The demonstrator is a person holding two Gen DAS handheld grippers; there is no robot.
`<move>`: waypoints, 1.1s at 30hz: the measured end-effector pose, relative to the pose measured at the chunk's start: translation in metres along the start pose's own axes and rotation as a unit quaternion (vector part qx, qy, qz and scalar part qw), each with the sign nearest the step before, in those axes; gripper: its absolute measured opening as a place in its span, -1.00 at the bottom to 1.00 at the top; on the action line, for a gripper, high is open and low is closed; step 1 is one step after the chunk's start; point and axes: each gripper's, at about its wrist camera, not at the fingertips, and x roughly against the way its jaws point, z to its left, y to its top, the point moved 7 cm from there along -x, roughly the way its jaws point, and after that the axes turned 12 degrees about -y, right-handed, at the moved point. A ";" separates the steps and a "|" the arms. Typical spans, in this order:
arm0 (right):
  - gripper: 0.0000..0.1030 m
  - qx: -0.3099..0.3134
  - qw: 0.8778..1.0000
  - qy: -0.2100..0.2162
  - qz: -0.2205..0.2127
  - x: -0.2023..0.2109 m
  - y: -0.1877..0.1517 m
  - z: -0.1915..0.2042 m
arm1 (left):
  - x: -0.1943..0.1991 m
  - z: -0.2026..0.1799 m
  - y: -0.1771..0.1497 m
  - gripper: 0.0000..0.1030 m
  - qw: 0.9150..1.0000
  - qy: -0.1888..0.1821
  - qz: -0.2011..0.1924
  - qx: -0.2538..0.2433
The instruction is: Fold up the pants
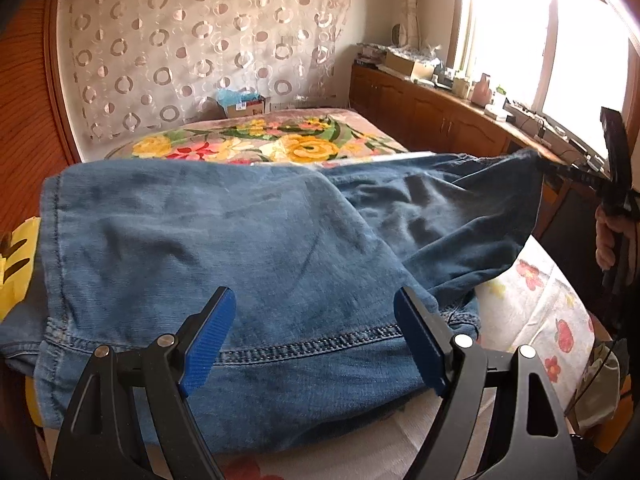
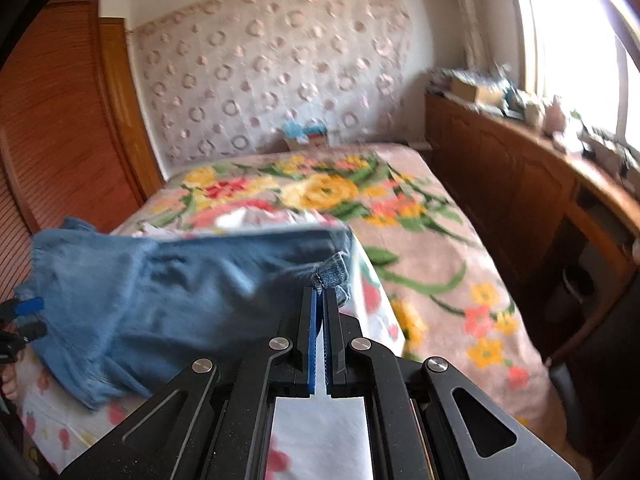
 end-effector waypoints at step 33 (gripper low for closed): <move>-0.29 0.148 0.974 0.167 -0.024 0.007 0.072 0.257 | 0.029 0.053 -0.021 0.60 0.998 0.033 -0.016 0.043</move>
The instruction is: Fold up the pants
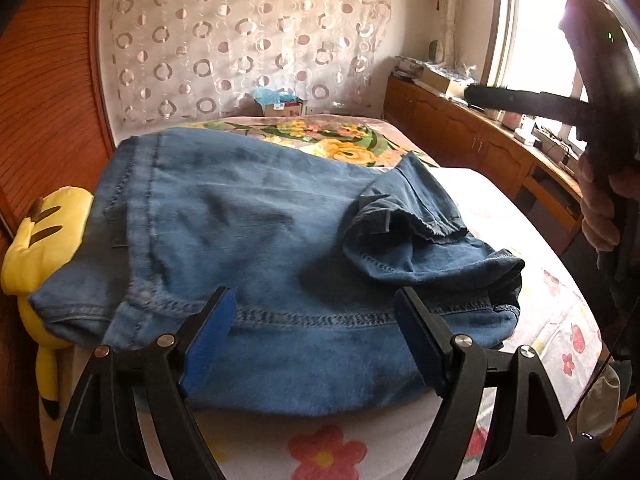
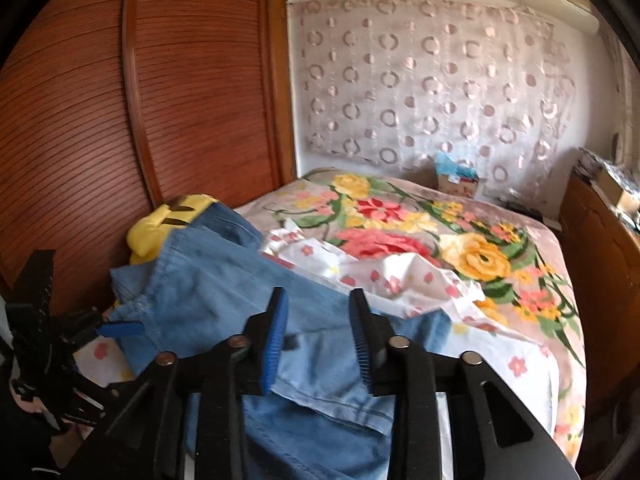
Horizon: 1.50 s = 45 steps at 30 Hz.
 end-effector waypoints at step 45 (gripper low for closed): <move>-0.95 -0.040 0.998 0.029 -0.025 0.010 0.097 0.003 | 0.016 -0.061 0.071 -0.61 0.993 -0.065 -0.058 -0.079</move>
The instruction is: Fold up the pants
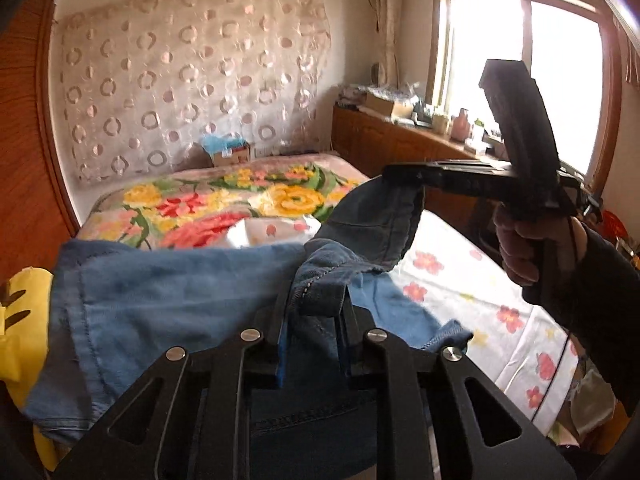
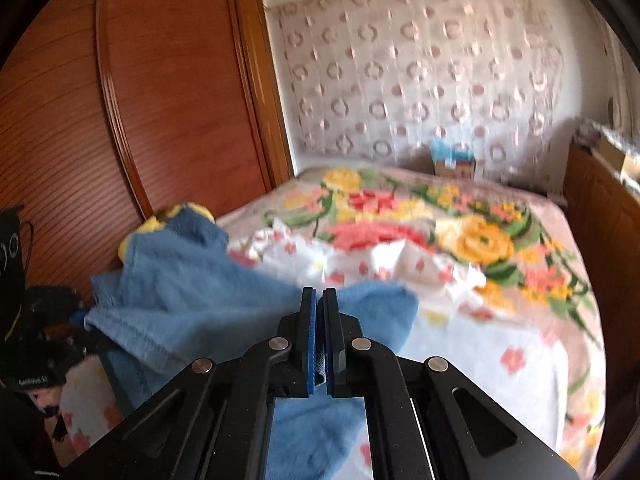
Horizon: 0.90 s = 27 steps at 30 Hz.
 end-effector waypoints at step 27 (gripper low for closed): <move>-0.98 0.132 0.987 0.091 0.027 -0.151 0.081 0.129 | 0.047 0.092 -0.093 -0.61 0.989 0.066 0.007 0.129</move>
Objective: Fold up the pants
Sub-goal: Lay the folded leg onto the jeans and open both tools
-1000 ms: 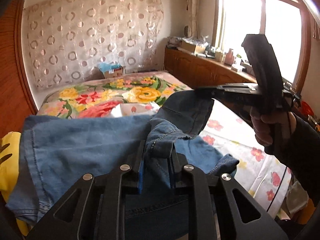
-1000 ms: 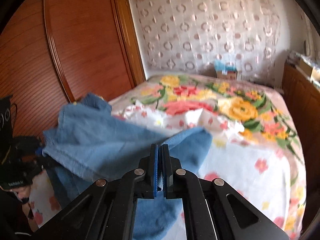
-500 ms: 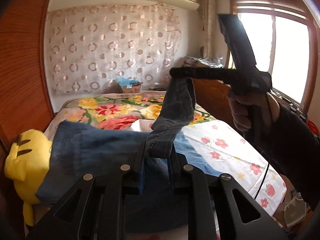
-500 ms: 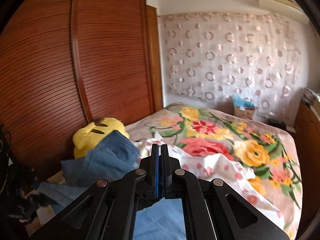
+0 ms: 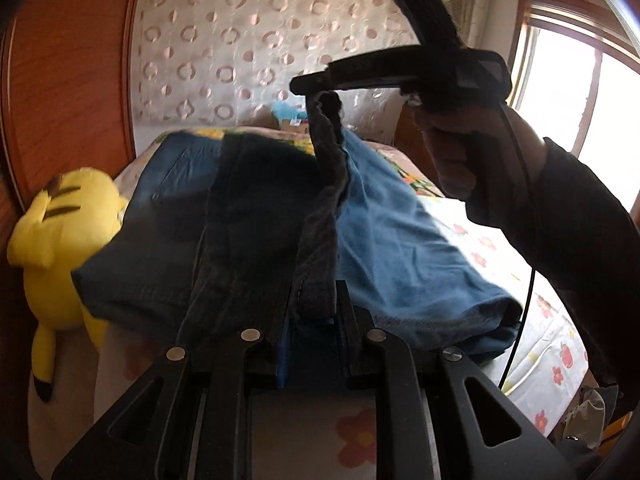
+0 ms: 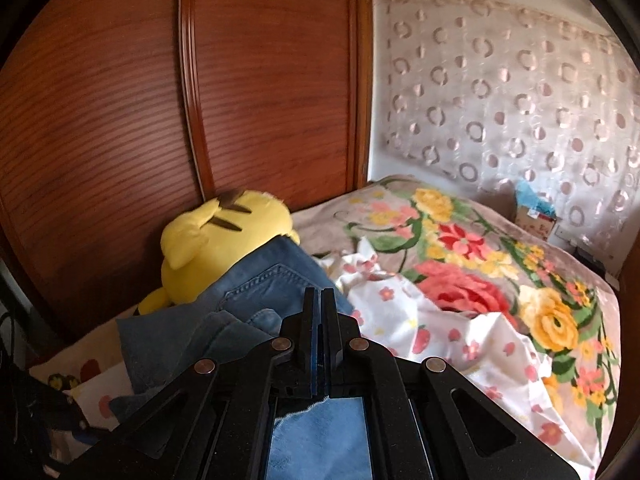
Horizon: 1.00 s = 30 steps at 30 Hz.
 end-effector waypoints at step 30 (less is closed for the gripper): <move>-0.06 -0.079 0.993 -0.077 0.036 0.137 -0.137 -0.075 | 0.008 -0.009 0.003 0.55 0.999 0.028 -0.005 -0.017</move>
